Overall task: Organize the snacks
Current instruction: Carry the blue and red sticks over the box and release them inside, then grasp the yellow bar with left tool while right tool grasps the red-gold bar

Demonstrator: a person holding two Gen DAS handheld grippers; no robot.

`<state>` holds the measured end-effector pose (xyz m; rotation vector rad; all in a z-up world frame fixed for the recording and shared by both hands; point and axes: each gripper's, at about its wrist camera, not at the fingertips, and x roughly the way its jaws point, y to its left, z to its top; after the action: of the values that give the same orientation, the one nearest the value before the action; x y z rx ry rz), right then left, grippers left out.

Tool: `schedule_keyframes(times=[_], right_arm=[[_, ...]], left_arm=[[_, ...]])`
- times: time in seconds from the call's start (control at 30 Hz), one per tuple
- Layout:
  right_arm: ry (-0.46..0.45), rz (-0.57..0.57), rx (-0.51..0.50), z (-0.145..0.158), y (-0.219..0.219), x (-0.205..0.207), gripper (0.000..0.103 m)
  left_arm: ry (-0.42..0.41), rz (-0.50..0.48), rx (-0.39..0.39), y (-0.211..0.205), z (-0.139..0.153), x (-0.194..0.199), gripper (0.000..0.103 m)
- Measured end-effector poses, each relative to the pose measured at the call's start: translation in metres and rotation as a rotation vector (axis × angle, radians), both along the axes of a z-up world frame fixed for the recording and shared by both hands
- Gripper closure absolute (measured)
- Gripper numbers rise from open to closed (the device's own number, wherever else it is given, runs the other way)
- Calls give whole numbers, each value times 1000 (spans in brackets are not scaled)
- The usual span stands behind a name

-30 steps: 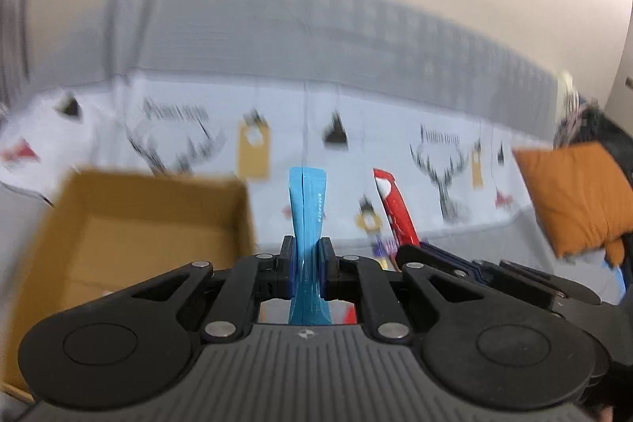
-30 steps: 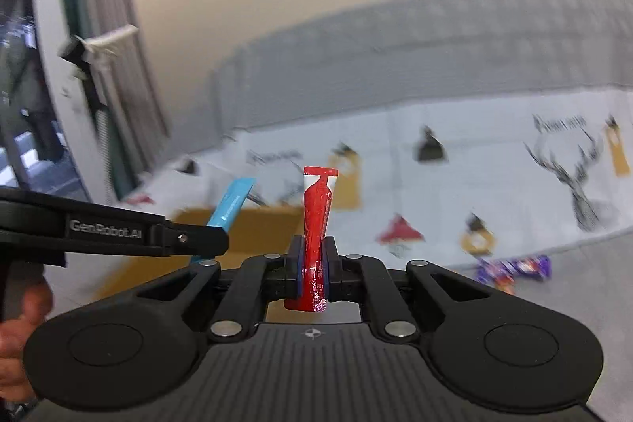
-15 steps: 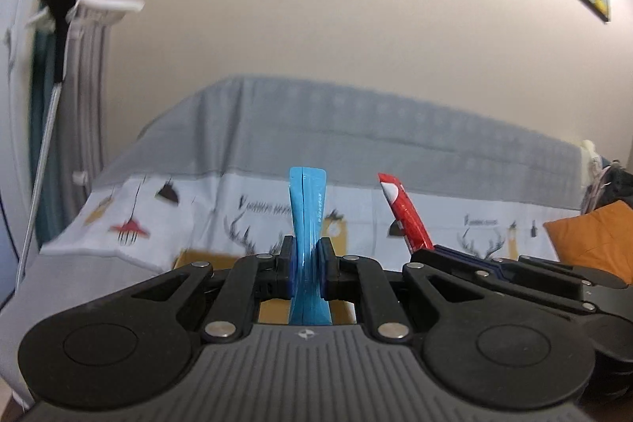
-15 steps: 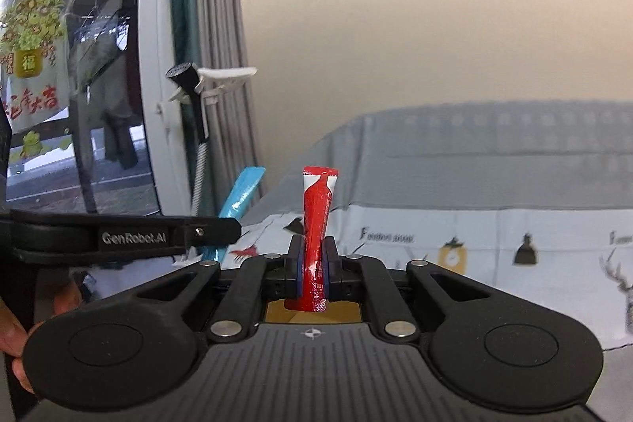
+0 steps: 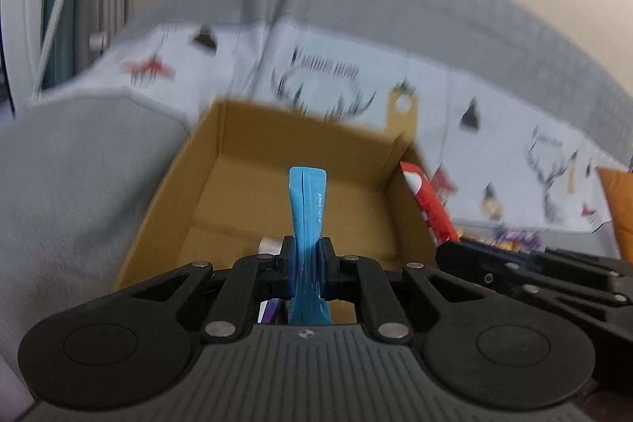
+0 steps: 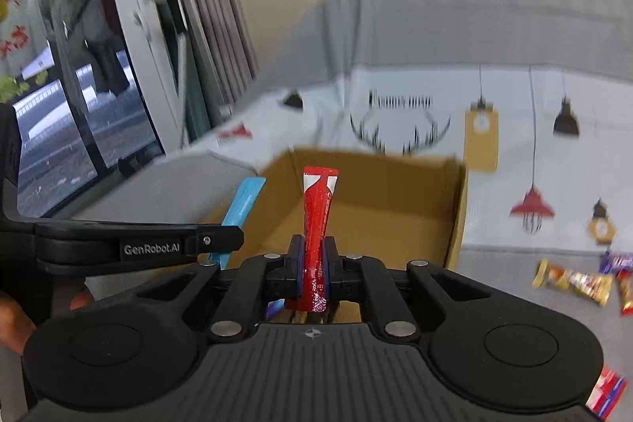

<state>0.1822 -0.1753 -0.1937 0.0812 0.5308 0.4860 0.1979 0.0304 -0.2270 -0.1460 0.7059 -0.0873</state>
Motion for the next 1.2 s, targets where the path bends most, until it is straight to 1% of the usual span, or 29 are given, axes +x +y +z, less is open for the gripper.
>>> schedule_keyframes(times=[0.1,0.17,0.27,0.37,0.43,0.47,0.5,0.53,0.57,0.63,0.73,0.87,0.97,1.03,1.07,1.13,1.2], right_arm=[[68,13,-21,-23,8,15,94],[109,21,-36,-39,14,20,94],[160,37,-52,-57,22,25,94],[183,41,-47,-65,24,26,93],[179,56,-38,-64,23,23,87],[175,62,-28,-61,22,22,76],[165,56,-14,-57,18,19,51],[152,42,-1,-53,12,18,47],[130,27,19,-48,3,15,45],[101,4,65,-40,-17,11,45],[46,-71,105,-30,-52,1,42],[-16,-178,127,-27,-106,-9,41],[-31,-251,113,-31,-147,-6,41],[-48,-293,96,-36,-173,-3,41],[-53,-313,85,-37,-187,0,41],[-61,-334,63,-45,-209,6,41],[-59,-348,14,-54,-226,17,41]], left_arm=[[80,15,4,6,-28,10,92],[113,20,-5,11,-41,12,92],[127,22,12,14,-49,11,92],[125,22,6,16,-47,9,91],[112,10,10,13,-40,7,79],[106,13,15,11,-33,5,48],[100,38,24,9,-27,3,21],[72,63,31,7,-19,0,13],[28,44,20,3,-11,-5,10],[-27,-21,28,-12,3,-9,9],[-80,-97,56,-45,14,-10,8],[-99,-218,72,-105,17,1,8],[-126,-324,116,-153,12,12,8],[-125,-404,158,-187,4,26,8],[-115,-455,185,-206,-2,35,8],[-118,-517,245,-234,-14,51,8],[-113,-579,305,-263,-31,72,8]])
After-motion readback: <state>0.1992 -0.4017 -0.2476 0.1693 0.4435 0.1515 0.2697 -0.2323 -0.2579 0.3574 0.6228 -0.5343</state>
